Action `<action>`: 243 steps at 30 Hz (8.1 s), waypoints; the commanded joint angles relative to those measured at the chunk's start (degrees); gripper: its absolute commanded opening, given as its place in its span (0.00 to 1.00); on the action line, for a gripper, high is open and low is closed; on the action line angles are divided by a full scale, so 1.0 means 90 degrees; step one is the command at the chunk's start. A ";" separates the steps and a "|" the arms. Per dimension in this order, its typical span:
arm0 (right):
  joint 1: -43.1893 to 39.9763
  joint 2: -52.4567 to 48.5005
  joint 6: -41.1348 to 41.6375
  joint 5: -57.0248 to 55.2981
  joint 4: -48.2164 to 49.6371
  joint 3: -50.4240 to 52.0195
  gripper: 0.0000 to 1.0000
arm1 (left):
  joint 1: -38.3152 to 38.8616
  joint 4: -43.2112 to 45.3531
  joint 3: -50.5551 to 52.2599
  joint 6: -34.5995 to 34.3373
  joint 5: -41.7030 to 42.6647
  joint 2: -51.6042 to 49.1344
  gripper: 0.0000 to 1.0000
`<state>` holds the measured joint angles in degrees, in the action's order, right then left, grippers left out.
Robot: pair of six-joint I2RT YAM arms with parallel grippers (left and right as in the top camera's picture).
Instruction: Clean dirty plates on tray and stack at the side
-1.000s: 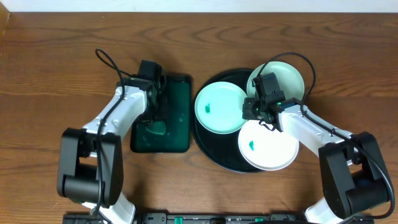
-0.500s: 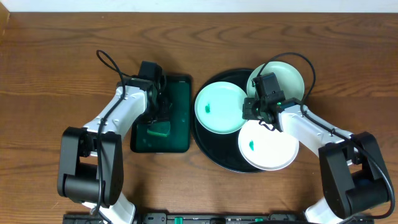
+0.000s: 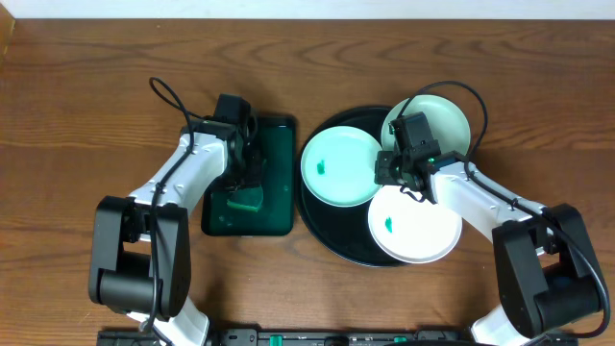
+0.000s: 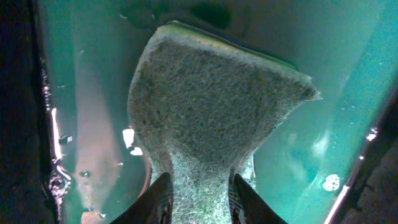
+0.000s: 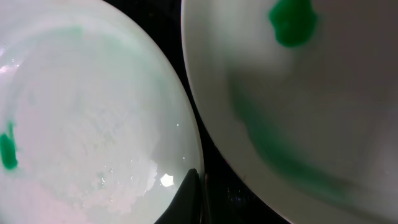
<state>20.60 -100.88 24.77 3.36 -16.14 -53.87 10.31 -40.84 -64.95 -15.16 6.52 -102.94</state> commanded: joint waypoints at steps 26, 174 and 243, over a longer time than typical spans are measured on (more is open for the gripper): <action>0.0056 -0.0056 -0.0073 -0.0061 0.0027 0.0046 0.15 | 0.0015 0.0199 0.0267 0.0005 0.0073 0.1229 0.07; 0.0056 -0.0056 -0.0240 -0.0194 -0.0367 -0.0240 0.14 | 0.0015 -0.0146 0.0597 0.0007 -0.0566 0.1472 0.07; 0.0056 -0.0056 -0.0236 -0.0270 -0.0277 -0.0160 0.01 | 0.1753 0.0857 -0.0969 -0.1474 0.0107 0.0857 0.07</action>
<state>20.84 -100.88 23.00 2.33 -18.65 -55.40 23.97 -34.48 -73.65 -25.80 7.35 -92.38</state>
